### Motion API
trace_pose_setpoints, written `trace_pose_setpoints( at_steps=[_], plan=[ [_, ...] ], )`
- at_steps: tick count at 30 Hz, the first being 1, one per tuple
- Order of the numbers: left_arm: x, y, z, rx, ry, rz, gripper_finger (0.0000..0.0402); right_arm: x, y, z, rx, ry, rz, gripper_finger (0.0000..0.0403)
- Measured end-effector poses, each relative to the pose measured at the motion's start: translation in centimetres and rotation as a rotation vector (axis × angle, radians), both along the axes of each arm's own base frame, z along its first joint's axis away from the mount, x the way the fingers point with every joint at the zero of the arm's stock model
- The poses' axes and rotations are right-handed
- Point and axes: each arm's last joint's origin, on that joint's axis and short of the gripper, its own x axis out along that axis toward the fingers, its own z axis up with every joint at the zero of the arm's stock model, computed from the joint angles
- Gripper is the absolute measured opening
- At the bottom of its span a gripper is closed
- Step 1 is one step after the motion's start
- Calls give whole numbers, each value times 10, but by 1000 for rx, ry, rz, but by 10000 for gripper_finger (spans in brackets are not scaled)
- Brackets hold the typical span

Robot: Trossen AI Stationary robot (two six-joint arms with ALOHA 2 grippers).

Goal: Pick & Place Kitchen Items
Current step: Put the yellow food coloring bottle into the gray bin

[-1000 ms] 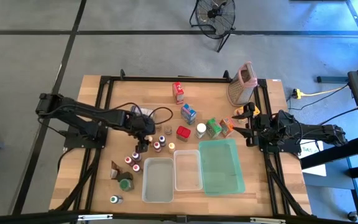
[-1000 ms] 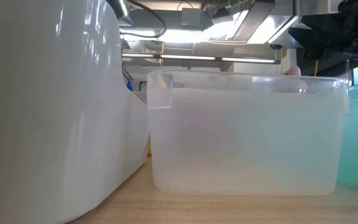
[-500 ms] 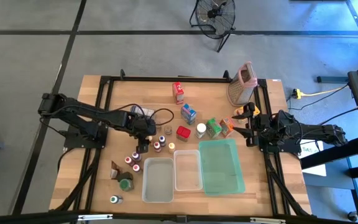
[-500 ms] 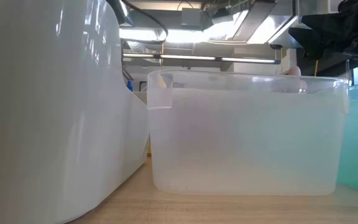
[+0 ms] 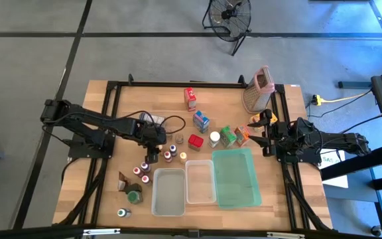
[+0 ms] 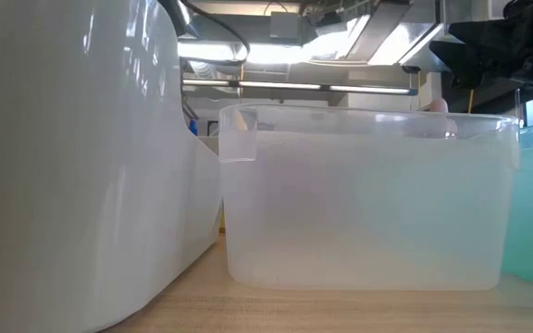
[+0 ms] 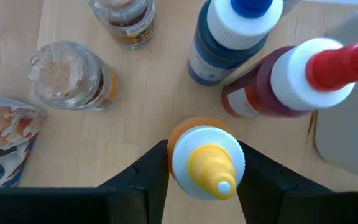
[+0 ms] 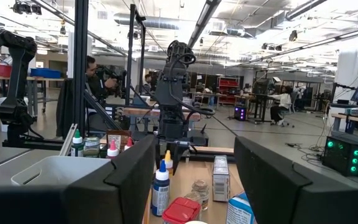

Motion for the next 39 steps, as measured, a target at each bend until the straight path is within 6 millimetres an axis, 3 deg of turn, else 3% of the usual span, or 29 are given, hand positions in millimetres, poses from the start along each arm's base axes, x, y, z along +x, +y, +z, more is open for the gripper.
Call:
trace_pose_setpoints(
  at_steps=[6,10,16,20,24,31,39],
  plan=[
    [-6,8,16,31,50,56,147,0,0,0,0,0,-2,222],
    [-1,10,49,40,57,68,145,0,0,0,0,0,-2,221],
    [1,4,112,29,28,70,145,0,0,0,0,0,-2,221],
    [-4,-10,150,-13,-11,72,145,0,0,0,0,0,-2,221],
    [-6,-31,172,-83,-82,50,145,0,0,0,0,0,-2,221],
    [-2,-72,166,-124,-79,56,145,0,0,0,0,3,-1,221],
    [29,-120,130,-114,-23,-29,145,0,0,-2,1,15,1,221]
  ],
)
